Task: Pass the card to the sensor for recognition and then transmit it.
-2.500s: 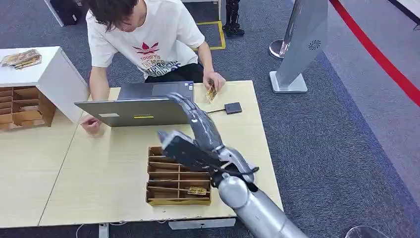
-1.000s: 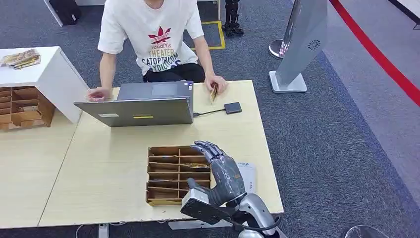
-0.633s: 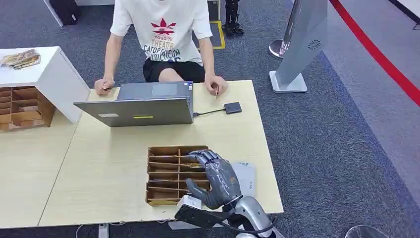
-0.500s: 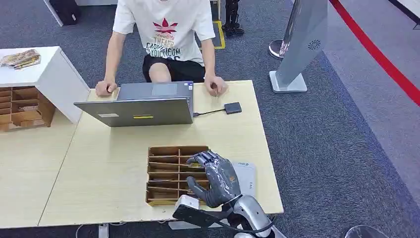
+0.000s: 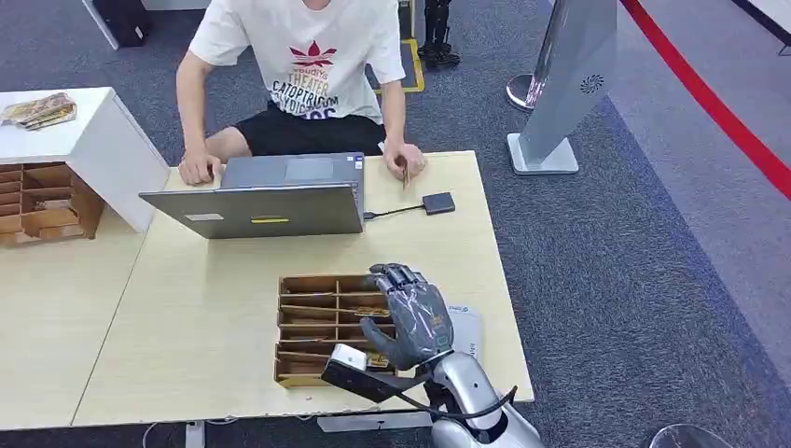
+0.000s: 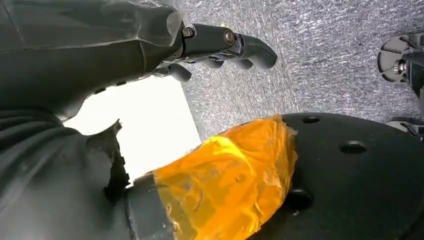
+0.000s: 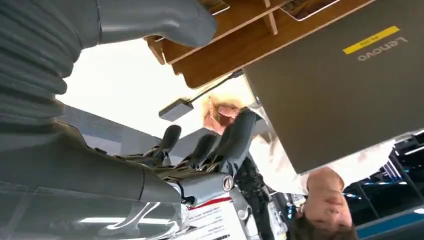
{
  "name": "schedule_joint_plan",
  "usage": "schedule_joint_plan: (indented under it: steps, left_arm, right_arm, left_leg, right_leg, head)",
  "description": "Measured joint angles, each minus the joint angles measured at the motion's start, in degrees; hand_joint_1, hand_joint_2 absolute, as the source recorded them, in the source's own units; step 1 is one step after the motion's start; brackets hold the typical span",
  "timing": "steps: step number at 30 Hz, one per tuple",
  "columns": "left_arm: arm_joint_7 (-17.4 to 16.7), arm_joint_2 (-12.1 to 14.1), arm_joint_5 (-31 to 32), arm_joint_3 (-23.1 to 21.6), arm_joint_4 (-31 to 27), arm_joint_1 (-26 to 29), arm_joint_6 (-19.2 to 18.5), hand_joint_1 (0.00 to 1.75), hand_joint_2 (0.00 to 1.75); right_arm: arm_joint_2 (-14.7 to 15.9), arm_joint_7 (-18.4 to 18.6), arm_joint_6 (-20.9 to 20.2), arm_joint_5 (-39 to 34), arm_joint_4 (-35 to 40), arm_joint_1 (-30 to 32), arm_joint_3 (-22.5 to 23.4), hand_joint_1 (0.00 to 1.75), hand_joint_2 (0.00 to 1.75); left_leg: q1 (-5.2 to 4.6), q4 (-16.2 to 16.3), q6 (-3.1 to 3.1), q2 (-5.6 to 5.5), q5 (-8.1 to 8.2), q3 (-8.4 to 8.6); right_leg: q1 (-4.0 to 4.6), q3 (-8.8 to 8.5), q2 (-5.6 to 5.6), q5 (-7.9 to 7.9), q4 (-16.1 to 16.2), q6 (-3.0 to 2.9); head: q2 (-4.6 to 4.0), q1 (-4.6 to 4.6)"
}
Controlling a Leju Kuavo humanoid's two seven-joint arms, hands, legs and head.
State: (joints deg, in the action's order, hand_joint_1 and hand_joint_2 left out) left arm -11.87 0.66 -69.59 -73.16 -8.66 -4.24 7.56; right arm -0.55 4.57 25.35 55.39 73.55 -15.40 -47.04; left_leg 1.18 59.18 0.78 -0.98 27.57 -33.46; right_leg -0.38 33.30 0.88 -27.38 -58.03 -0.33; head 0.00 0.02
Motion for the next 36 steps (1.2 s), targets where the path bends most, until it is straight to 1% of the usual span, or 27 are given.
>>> schedule_joint_plan:
  steps: [2,5,7,8,11,15,17,21,36]
  left_arm:
    - [0.0,-0.02,-0.02,0.0,0.0,0.0,0.0,0.0,0.0]
    - [0.0,-0.02,-0.02,0.0,0.0,0.0,0.0,0.0,0.0]
    - [-0.02,-0.02,-0.02,0.0,0.0,0.0,0.0,0.0,0.0]
    - [-0.02,-0.02,-0.04,0.0,0.0,-0.01,0.0,0.0,0.0]
    - [-0.15,-0.02,-0.17,0.0,0.0,0.0,0.0,0.0,0.0]
    - [-0.46,-0.07,-0.37,0.0,0.0,0.0,0.0,0.0,0.0]
    - [-0.5,-0.07,-0.44,0.0,0.0,0.0,0.0,0.0,0.0]
    - [-0.5,-0.09,-0.66,0.0,0.0,0.0,0.02,0.0,0.0]
    - [-0.5,-0.09,-0.85,0.0,0.0,0.0,0.02,0.0,0.0]
  right_arm:
    - [-0.2,0.0,0.0,0.02,-0.48,-0.11,0.02,0.66,1.75]
    - [-0.35,0.0,0.0,0.07,-0.98,-0.24,0.04,0.8,1.75]
    - [-0.44,0.02,0.0,0.17,-1.35,-0.29,0.04,0.75,1.75]
    - [-0.46,0.02,0.0,0.17,-1.53,-0.34,0.04,0.84,1.75]
    - [-0.79,0.04,0.0,0.24,-2.05,-0.41,0.04,0.91,1.75]
    - [-0.9,0.0,-0.09,0.2,-2.21,-0.42,0.04,0.87,1.75]
    - [-0.92,-0.07,-0.24,0.13,-2.16,-0.42,0.04,0.93,1.75]
    - [-0.92,-0.22,-0.77,-0.2,-2.05,-0.4,0.04,0.98,1.75]
    - [-0.98,-0.24,-1.38,-0.2,-2.21,-0.41,0.04,0.98,1.75]
  left_leg:
    - [0.0,0.0,0.0,0.0,0.0,0.0]
    - [0.0,0.0,0.0,0.0,0.0,0.0]
    - [0.0,0.0,0.0,0.0,0.0,0.0]
    - [0.0,0.0,0.0,0.0,0.0,0.0]
    - [0.0,0.0,0.0,0.0,0.0,0.0]
    - [0.0,0.0,0.0,0.0,0.0,0.0]
    - [0.0,0.0,0.0,0.0,0.0,0.0]
    - [0.0,0.0,0.0,0.0,0.0,0.0]
    - [0.0,0.0,0.0,0.0,0.0,0.0]
  right_leg:
    - [0.0,0.0,0.0,0.0,0.0,0.0]
    - [0.0,0.0,0.0,0.0,0.0,0.0]
    - [0.0,0.0,0.0,0.0,0.0,0.0]
    - [0.0,0.0,0.0,0.0,0.0,0.0]
    - [0.0,0.0,0.0,0.0,0.0,0.0]
    - [0.0,0.0,0.0,0.0,0.0,0.0]
    - [0.0,0.0,0.0,0.0,0.0,0.0]
    - [0.0,0.0,0.0,0.0,0.0,0.0]
    - [0.0,0.0,0.0,0.0,0.0,0.0]
  head:
    - [0.0,0.0]
    - [0.0,0.0]
    - [0.0,0.0]
    - [0.0,0.0]
    - [0.0,0.0]
    - [0.0,0.0]
    - [0.0,0.0]
    - [0.0,0.0]
    - [0.0,0.0]
